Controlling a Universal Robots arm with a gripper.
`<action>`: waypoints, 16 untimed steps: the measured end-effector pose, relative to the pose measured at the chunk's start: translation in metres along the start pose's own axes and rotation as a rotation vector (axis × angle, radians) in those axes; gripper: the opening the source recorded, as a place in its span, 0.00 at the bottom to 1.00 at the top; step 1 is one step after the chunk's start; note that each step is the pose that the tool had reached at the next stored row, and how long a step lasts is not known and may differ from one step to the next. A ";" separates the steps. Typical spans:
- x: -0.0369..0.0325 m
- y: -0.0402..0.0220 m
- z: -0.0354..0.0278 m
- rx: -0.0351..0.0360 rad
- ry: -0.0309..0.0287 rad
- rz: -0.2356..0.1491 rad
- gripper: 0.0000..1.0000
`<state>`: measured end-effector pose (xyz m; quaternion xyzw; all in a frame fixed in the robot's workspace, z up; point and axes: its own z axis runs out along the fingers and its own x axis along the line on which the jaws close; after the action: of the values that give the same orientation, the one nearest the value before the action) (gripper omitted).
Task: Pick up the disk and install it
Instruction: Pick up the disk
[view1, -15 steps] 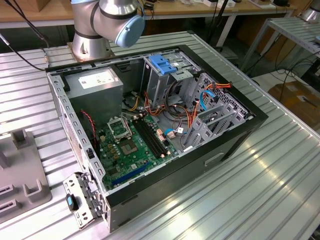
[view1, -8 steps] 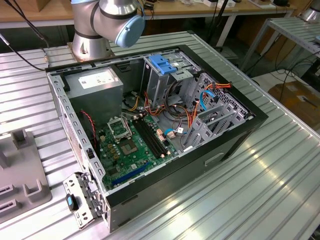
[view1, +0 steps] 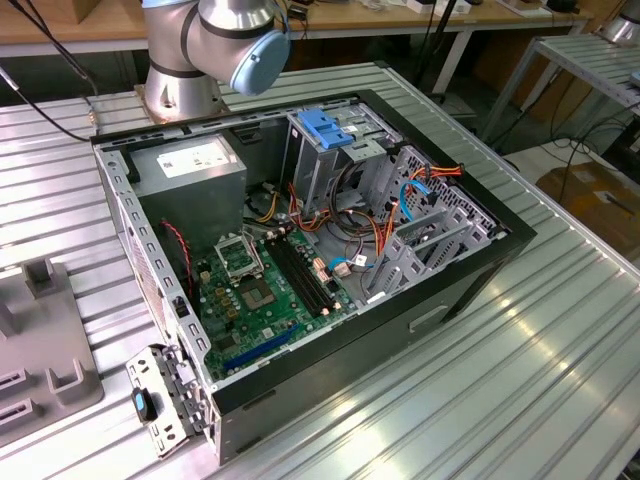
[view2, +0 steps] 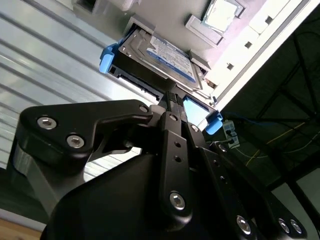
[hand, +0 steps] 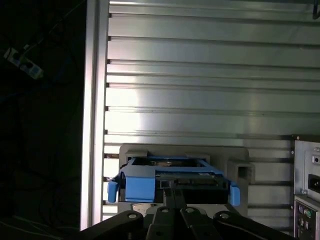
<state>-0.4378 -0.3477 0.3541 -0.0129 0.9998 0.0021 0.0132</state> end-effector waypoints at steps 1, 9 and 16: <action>0.0000 0.0000 0.0000 0.0000 0.0001 0.000 0.11; 0.0000 0.0000 0.0001 -0.0043 0.0007 -0.165 0.11; 0.0000 0.0000 0.0003 -0.0105 0.0016 -0.398 0.11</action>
<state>-0.4378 -0.3477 0.3537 -0.2102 0.9776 0.0046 0.0125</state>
